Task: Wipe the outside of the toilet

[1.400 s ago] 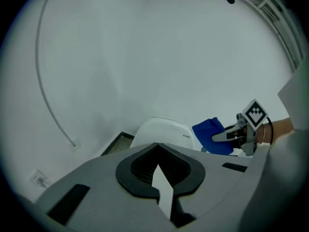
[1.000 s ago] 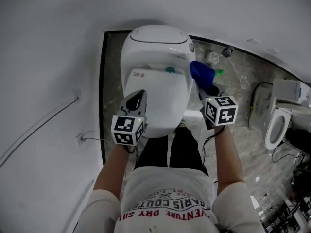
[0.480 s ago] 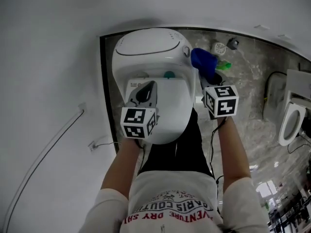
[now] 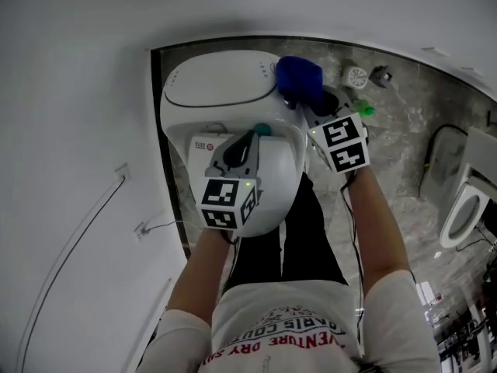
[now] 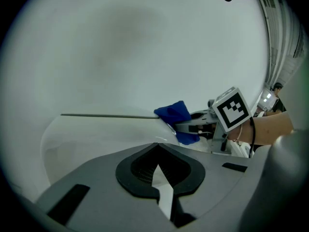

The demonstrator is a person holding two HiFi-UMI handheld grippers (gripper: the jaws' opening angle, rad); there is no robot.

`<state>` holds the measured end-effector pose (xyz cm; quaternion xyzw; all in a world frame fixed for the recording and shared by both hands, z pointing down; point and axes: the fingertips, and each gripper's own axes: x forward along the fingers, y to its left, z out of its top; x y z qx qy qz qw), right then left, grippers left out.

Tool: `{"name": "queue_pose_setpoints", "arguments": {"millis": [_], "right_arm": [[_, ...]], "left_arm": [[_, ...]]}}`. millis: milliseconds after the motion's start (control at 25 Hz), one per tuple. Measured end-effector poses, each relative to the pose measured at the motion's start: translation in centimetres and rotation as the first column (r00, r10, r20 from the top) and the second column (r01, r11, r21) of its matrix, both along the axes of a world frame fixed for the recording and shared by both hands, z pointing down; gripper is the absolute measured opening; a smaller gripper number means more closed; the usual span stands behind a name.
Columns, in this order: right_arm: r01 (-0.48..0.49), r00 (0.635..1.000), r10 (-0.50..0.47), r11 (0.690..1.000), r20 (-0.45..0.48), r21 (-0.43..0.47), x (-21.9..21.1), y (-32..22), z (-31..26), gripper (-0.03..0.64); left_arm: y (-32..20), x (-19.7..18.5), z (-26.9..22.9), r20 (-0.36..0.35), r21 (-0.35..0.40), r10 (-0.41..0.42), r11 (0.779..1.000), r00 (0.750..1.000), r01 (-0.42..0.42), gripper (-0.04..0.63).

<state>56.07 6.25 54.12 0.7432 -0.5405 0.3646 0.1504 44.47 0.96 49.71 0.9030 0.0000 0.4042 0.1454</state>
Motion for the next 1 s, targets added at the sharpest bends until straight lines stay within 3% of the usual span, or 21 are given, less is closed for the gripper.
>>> {"name": "queue_pose_setpoints", "arguments": {"millis": [120,280,600,720,1000], "right_arm": [[0.066,0.998,-0.066,0.998,-0.01,0.016,-0.6,-0.2,1.0,0.077],[0.086,0.996,-0.086,0.996,0.002,0.028,-1.8,1.1,2.4,0.077],[-0.019,0.999,0.02,0.999,-0.039,0.035,-4.5,3.6,4.0,0.077],[-0.059,0.997,0.059,0.998,-0.044,-0.003,-6.1,5.1,5.5,0.077],[-0.028,1.0,0.028,0.993,-0.009,-0.11,-11.2,9.0,11.6,0.077]], "left_arm": [[0.9,-0.1,0.5,-0.003,-0.016,0.02,1.0,1.0,-0.02,0.006],[1.6,-1.1,1.9,0.003,-0.014,0.048,0.999,0.999,-0.048,0.006],[1.9,-4.8,3.7,-0.018,-0.006,0.114,0.993,0.993,-0.114,0.006],[2.1,-6.2,4.3,-0.021,-0.011,0.137,0.99,0.99,-0.138,0.006],[2.7,-7.7,5.1,-0.066,-0.009,0.183,0.983,0.981,-0.184,0.006]]}}
